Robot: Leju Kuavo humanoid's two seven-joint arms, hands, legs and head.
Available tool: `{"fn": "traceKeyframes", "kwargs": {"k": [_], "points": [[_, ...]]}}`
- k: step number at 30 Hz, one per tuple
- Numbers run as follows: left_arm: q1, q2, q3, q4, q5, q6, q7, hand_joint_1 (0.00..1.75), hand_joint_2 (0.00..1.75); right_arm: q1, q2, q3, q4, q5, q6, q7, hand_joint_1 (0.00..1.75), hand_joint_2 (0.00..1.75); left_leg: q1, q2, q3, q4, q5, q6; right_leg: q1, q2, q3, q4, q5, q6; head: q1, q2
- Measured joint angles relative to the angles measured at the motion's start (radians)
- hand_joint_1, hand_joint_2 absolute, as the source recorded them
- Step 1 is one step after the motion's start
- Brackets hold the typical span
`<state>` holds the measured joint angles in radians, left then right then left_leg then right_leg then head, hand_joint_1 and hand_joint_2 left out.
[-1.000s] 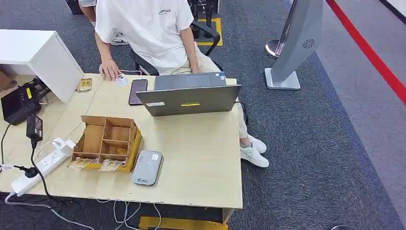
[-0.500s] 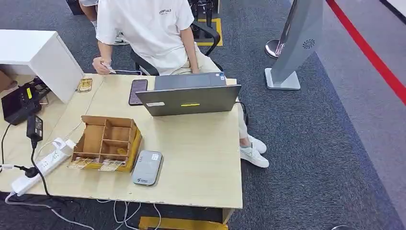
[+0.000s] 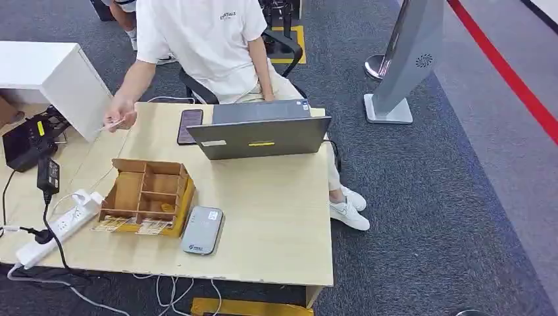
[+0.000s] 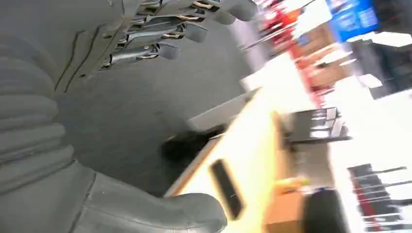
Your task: Pass the card to the sensor for recognition and then transmit it.
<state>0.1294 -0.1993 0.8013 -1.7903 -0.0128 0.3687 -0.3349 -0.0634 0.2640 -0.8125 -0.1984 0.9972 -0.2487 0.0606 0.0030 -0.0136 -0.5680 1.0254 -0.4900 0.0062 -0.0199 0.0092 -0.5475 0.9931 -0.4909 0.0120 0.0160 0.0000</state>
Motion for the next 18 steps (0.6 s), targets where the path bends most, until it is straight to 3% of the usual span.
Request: {"fn": "traceKeyframes", "kwargs": {"k": [1,2,3,6,8,10,14,18], "points": [[-0.024,0.051,-0.043,0.000,-0.036,0.046,-0.001,0.00,1.75,0.000,0.000,0.002,0.000,0.007,0.000,0.002,0.00,1.75,0.000,-0.001,0.000,0.000,0.001,-0.001,0.000,-0.001,0.000,0.000,0.000,0.000,0.000,0.000],[-0.086,0.152,-0.152,0.022,-0.204,0.112,-0.011,0.00,1.75,-0.004,0.000,0.012,0.000,0.026,0.000,0.002,0.00,1.75,0.001,-0.001,0.000,0.000,0.001,-0.001,0.001,-0.001,0.001,0.000,0.001,-0.001,0.000,0.000],[-0.136,0.248,-0.259,0.092,-0.518,0.179,-0.004,0.00,1.75,-0.004,0.000,0.033,0.000,0.056,0.000,0.002,0.00,1.75,0.000,0.002,0.000,0.000,0.001,-0.001,0.000,0.003,0.000,0.000,0.002,-0.001,-0.001,0.000],[-0.156,0.287,-0.302,0.148,-0.738,0.230,0.004,0.00,1.75,-0.004,0.000,0.047,0.000,0.064,0.000,0.002,0.00,1.75,0.000,0.002,0.000,0.000,0.001,-0.001,0.000,0.003,-0.001,0.000,0.002,-0.001,0.000,0.000],[-0.172,0.300,-0.339,0.178,-0.937,0.261,0.060,0.00,1.75,-0.004,0.000,0.051,0.000,0.072,-0.003,0.002,0.00,1.75,0.000,0.002,-0.001,0.000,0.001,-0.001,0.000,0.003,-0.001,0.000,0.002,-0.001,0.000,0.000],[-0.185,0.308,-0.377,0.198,-1.055,0.265,0.112,0.00,1.75,-0.004,0.000,0.054,0.000,0.072,-0.003,0.002,0.00,1.75,0.000,0.002,-0.001,0.000,0.001,-0.001,0.000,0.003,-0.001,0.000,0.002,-0.001,0.000,0.000],[-0.221,0.323,-0.449,0.243,-1.238,0.279,0.211,0.00,1.75,-0.004,0.000,0.061,0.000,0.072,-0.003,0.018,0.00,1.75,0.000,0.002,-0.001,0.000,0.001,-0.001,0.000,0.003,-0.001,0.000,0.002,-0.001,0.000,0.000],[-0.242,0.330,-0.507,0.282,-1.312,0.284,0.257,0.00,1.75,-0.003,0.000,0.067,0.000,0.073,-0.003,0.030,0.00,1.75,0.000,0.002,-0.001,0.000,0.001,-0.001,0.000,0.004,-0.001,0.000,0.002,-0.001,0.000,0.000]]}}
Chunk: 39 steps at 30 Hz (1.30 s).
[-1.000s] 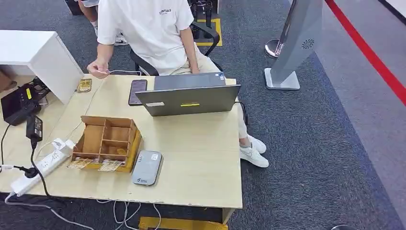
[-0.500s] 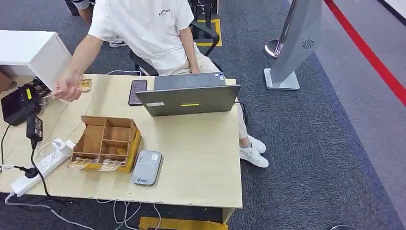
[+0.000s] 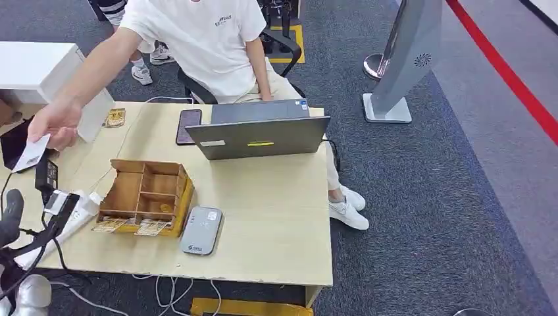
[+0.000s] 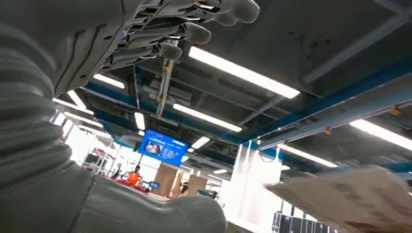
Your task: Pass the card to the sensor for recognition and then transmit it.
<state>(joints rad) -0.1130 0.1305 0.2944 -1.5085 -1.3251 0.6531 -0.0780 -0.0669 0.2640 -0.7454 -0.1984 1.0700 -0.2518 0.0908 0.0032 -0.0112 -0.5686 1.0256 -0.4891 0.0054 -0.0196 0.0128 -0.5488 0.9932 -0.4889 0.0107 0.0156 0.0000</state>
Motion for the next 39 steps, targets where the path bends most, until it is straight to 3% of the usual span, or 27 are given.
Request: {"fn": "traceKeyframes", "kwargs": {"k": [8,9,39], "points": [[-0.001,0.016,-0.067,0.028,-0.021,0.000,0.049,0.00,1.75,0.000,0.000,0.002,0.000,0.000,0.000,0.000,0.00,1.75,0.000,0.000,-0.001,0.000,0.000,0.000,0.000,0.000,-0.001,0.000,0.000,0.000,0.000,0.000],[-0.001,0.016,-0.070,0.029,-0.021,0.000,0.051,1.71,1.75,0.000,0.000,0.002,0.000,0.000,0.000,0.000,0.00,1.75,0.000,0.000,-0.001,0.000,0.000,0.000,0.000,0.000,-0.001,0.000,0.000,0.000,0.000,0.000],[-0.016,0.014,-0.159,0.083,-0.057,-0.024,0.067,1.75,1.75,0.002,0.000,0.003,0.000,0.010,0.000,-0.003,0.00,1.75,0.000,0.000,-0.001,0.000,0.000,0.000,0.000,0.001,-0.001,0.000,0.000,0.000,0.000,0.000]]}}
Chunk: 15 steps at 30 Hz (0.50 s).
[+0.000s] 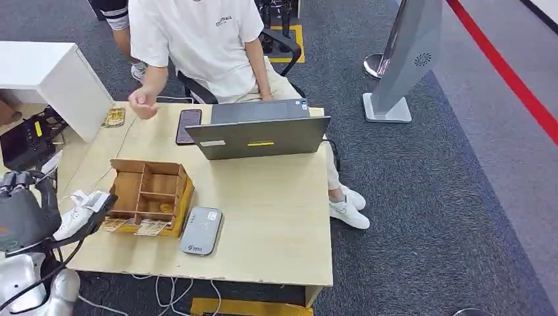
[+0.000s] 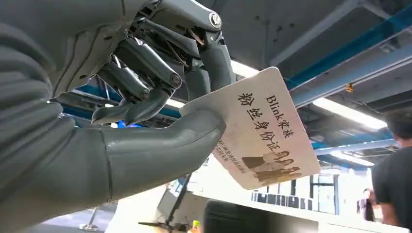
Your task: Pass the card to the sensor for recognition and then transmit it.
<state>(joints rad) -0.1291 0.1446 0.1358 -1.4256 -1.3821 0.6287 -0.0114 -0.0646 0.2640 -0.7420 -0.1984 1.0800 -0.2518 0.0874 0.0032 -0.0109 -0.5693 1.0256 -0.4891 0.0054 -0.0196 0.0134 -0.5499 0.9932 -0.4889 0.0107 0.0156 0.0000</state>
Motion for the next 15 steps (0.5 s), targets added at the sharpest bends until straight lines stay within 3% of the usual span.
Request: {"fn": "traceKeyframes", "kwargs": {"k": [6,15], "points": [[0.004,-0.028,-0.061,0.000,-0.017,0.001,-0.024,1.75,1.75,0.000,0.000,0.000,0.000,0.000,0.000,0.011,0.00,1.75,0.000,0.000,0.000,0.000,0.000,0.000,0.000,0.000,0.000,0.000,0.000,0.000,0.000,0.000],[0.011,-0.097,-0.269,0.009,-0.116,-0.010,-0.018,1.75,1.75,0.000,0.000,0.002,0.000,0.009,0.000,0.012,0.00,1.75,-0.001,0.000,0.000,0.000,0.000,0.000,-0.001,-0.001,0.000,0.000,0.000,0.000,0.000,0.000]]}}
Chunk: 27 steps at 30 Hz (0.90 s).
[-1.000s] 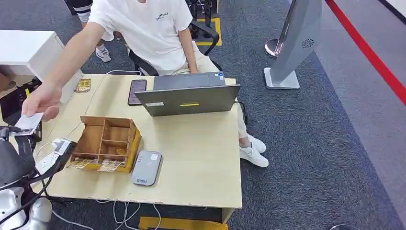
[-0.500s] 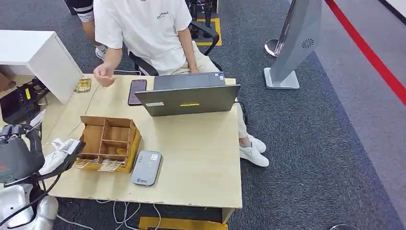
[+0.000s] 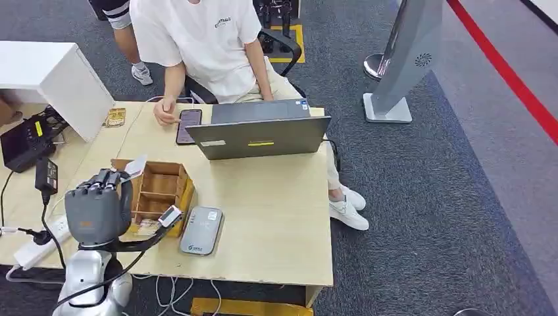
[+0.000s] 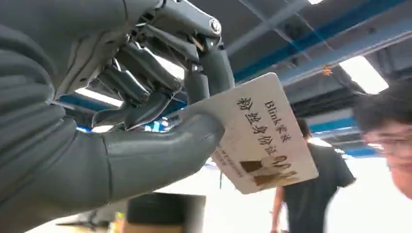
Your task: Pass the card to the sensor for recognition and then transmit it.
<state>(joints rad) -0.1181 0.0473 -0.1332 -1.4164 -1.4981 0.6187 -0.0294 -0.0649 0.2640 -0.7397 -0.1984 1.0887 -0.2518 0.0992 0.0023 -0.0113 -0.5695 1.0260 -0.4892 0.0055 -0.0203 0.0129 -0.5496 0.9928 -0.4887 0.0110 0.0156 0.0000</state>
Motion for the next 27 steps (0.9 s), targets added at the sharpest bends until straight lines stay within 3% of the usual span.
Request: {"fn": "traceKeyframes", "kwargs": {"k": [7,12,16,27], "points": [[0.001,-0.024,-0.113,0.037,-0.008,-0.024,0.033,1.75,1.75,0.000,0.000,0.001,0.000,0.000,0.000,0.006,0.00,1.75,0.000,0.000,0.000,0.000,0.000,0.000,0.000,0.000,0.000,0.000,0.000,0.000,0.000,0.000],[0.002,-0.035,-0.164,0.069,-0.008,-0.147,0.074,1.75,1.75,0.000,0.000,0.001,0.000,-0.002,0.000,0.014,0.00,1.75,0.000,0.000,0.000,0.000,0.000,0.000,0.000,0.000,0.000,0.000,0.000,0.000,0.000,0.000],[-0.004,-0.037,-0.197,0.096,-0.005,-0.236,0.089,1.75,1.75,-0.003,-0.003,-0.004,-0.002,-0.034,0.000,-0.020,0.00,1.75,0.000,0.000,0.000,0.000,0.000,0.000,0.000,0.000,0.000,0.000,0.000,0.000,0.000,0.000],[-0.030,-0.028,-0.292,0.187,0.003,-0.405,0.124,1.75,1.75,-0.005,-0.014,-0.018,-0.005,-0.039,0.000,-0.015,0.00,1.75,0.000,0.000,0.000,0.000,0.000,0.000,0.000,0.000,0.000,0.000,0.000,0.000,0.000,0.000]]}}
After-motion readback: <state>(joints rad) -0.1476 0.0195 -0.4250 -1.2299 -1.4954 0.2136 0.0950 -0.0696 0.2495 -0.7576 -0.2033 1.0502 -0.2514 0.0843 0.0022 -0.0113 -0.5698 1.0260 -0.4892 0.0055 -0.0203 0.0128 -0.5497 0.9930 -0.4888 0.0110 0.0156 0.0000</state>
